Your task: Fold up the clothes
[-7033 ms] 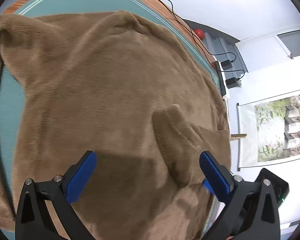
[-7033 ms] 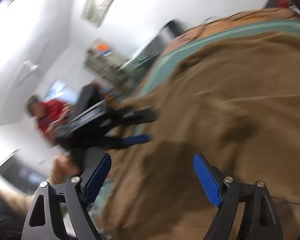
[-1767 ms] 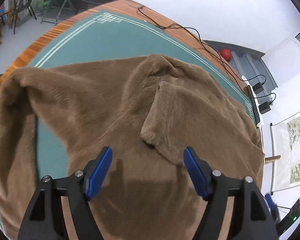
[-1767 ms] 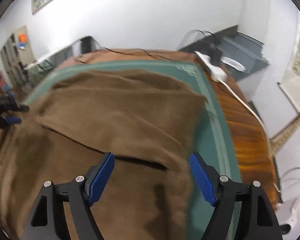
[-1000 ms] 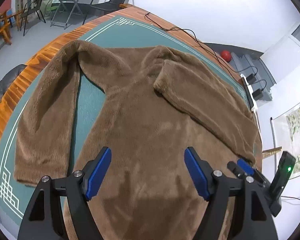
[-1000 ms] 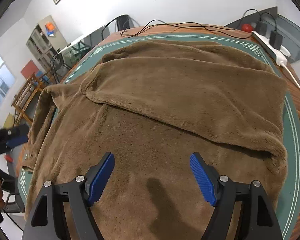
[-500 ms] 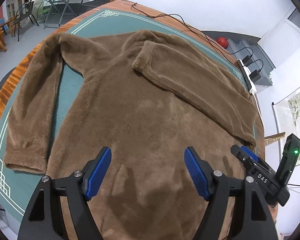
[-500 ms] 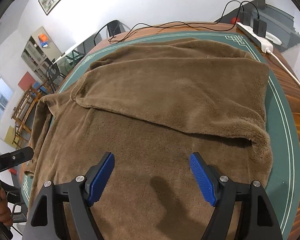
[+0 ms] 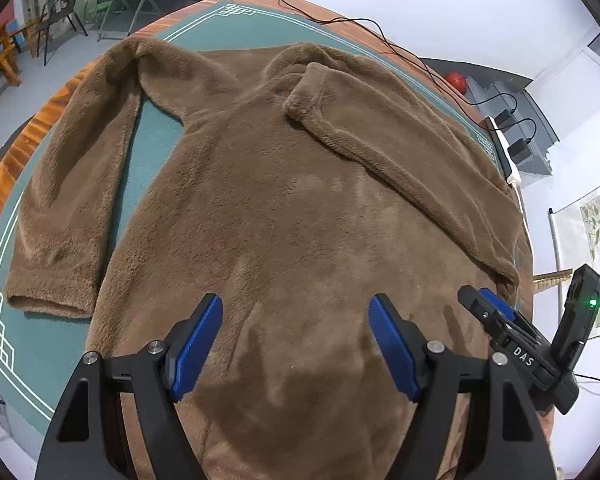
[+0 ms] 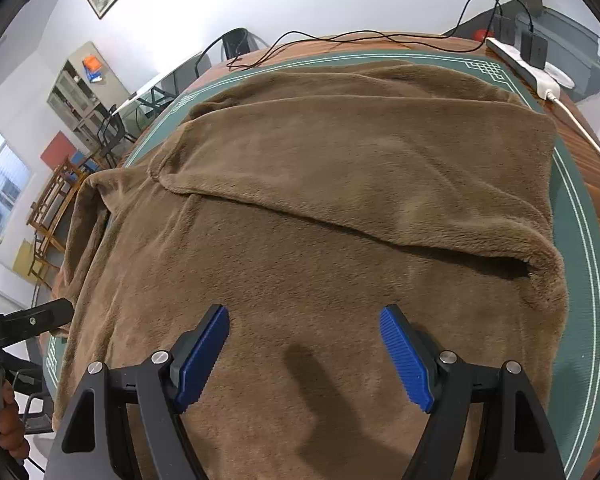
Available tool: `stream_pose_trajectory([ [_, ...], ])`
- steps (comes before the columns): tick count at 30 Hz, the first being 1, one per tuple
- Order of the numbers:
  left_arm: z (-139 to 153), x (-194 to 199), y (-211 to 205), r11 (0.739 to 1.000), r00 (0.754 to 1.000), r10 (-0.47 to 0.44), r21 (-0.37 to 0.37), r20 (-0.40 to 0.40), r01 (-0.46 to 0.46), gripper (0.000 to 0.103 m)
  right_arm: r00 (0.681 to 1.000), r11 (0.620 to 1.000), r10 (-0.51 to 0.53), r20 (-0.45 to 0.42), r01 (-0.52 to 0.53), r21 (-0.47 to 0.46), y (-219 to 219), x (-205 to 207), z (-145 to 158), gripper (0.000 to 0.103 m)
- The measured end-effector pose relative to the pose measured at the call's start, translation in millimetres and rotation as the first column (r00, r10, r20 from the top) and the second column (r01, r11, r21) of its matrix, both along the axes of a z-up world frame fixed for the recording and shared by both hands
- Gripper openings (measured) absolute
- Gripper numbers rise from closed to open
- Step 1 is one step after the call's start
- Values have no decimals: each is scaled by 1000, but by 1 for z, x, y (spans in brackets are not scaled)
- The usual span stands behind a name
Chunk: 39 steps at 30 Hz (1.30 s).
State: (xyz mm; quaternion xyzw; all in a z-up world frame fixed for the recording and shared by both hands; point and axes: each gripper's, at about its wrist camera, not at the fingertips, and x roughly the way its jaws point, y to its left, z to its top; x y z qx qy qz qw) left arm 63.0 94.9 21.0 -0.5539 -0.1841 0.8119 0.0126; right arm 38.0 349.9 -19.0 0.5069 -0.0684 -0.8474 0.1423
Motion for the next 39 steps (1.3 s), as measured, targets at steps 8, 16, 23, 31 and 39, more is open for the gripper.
stream_pose_trajectory([
  [8,-2,7,-5,1000,1000,-2,5,5,2,79,1000,1000,17,6,-17,11,-11,7,-1,80],
  [16,-5,13,-4,1000,1000,-17,12,15,16,79,1000,1000,14,16,-14,15,-17,14,-4,80],
  [23,-6,16,-4,1000,999,-24,20,21,24,80,1000,1000,16,16,-16,23,-21,17,-4,80],
  [31,-12,20,-3,999,999,-32,22,34,31,80,1000,999,8,22,-9,37,-22,19,-9,80],
  [39,-17,22,3,999,998,-47,22,48,46,80,999,999,6,38,-8,40,-22,21,-16,80],
])
